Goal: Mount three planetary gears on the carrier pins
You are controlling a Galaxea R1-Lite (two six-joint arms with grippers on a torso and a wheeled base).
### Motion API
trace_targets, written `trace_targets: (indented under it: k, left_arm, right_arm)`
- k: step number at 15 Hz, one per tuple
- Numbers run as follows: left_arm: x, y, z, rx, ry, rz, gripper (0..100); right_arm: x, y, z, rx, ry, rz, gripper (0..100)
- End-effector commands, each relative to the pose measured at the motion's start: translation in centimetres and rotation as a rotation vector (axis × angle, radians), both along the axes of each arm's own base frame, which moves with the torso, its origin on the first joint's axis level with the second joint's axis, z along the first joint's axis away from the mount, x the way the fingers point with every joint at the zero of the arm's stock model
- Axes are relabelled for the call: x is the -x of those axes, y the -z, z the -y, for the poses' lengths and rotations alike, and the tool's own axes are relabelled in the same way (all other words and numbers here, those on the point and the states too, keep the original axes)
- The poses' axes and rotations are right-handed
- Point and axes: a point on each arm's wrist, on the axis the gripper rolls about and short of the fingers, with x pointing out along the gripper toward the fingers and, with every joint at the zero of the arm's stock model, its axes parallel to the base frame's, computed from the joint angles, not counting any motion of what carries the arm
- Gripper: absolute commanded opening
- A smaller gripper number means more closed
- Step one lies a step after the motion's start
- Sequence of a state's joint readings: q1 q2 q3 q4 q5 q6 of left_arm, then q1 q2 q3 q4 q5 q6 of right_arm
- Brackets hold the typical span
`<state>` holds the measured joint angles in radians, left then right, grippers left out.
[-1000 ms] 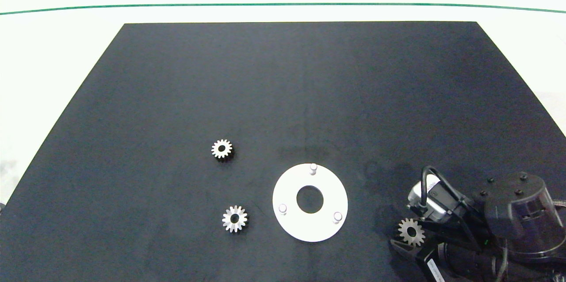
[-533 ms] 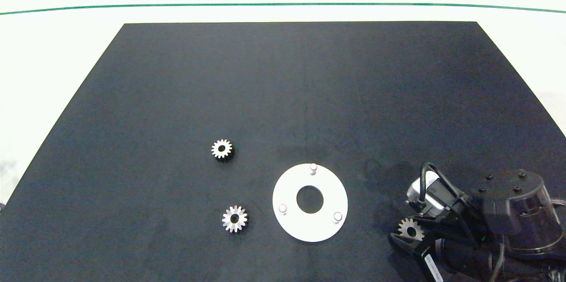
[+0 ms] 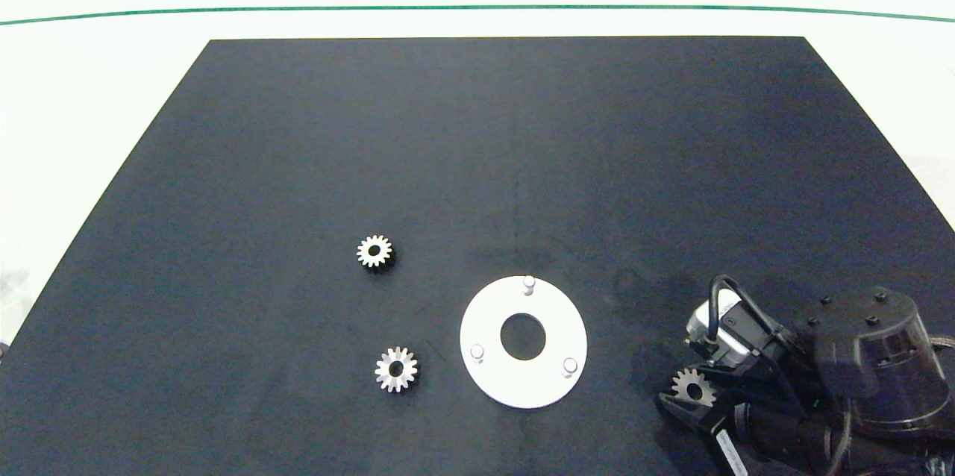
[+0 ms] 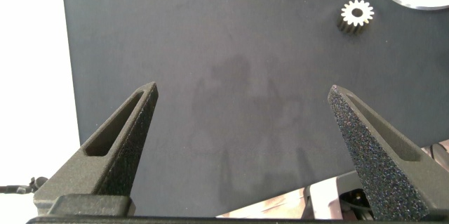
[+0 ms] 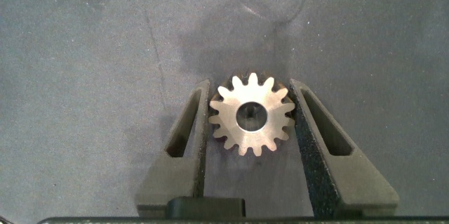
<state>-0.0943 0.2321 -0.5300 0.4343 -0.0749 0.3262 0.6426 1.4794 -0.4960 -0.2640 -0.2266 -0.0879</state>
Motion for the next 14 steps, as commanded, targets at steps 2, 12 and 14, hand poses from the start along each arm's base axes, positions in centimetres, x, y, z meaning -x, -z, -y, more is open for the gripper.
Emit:
trace_targets:
  k: [2,12,14]
  left_arm:
    - [0.0,0.1,0.0,-0.002,0.000,-0.004,100]
    - [-0.1,0.1,0.0,-0.003,0.001,-0.009,100]
    - [-0.1,0.1,0.0,-0.003,0.001,-0.009,100]
  right_arm:
    - [0.1,0.1,0.1,0.005,0.000,-0.001,16]
    - [0.1,-2.8,-0.2,-0.032,-0.008,0.062,1]
    - [0.8,-5.4,-0.1,-0.022,-0.027,0.043,1]
